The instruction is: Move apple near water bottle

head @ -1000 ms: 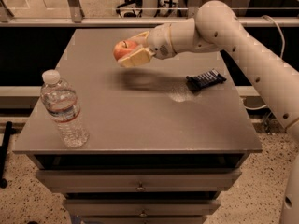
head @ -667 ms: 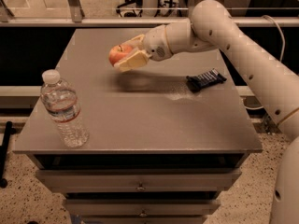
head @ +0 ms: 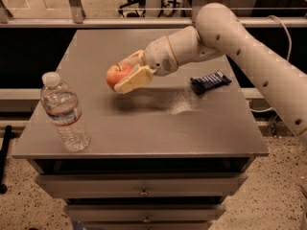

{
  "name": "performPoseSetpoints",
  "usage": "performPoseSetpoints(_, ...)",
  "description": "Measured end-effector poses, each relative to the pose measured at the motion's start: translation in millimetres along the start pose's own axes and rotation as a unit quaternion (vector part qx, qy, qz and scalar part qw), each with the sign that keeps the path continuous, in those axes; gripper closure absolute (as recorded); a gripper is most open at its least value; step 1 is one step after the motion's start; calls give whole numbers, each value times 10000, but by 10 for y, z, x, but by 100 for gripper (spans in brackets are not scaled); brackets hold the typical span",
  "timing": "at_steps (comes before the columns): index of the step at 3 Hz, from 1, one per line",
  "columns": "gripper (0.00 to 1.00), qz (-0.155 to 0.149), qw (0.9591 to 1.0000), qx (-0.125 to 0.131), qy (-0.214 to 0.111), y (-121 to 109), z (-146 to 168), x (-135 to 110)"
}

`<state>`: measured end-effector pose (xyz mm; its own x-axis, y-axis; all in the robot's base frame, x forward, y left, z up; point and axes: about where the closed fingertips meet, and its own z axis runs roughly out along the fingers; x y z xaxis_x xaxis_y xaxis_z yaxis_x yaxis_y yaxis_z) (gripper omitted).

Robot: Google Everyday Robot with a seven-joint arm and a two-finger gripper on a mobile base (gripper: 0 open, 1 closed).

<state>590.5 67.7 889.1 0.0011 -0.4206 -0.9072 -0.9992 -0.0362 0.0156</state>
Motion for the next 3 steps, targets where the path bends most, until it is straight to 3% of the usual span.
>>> performPoseSetpoints(2,100,-26,9981,-604,104,664,217,87)
performPoseSetpoints(3,100,-90,9968,-783,151,867,283,132)
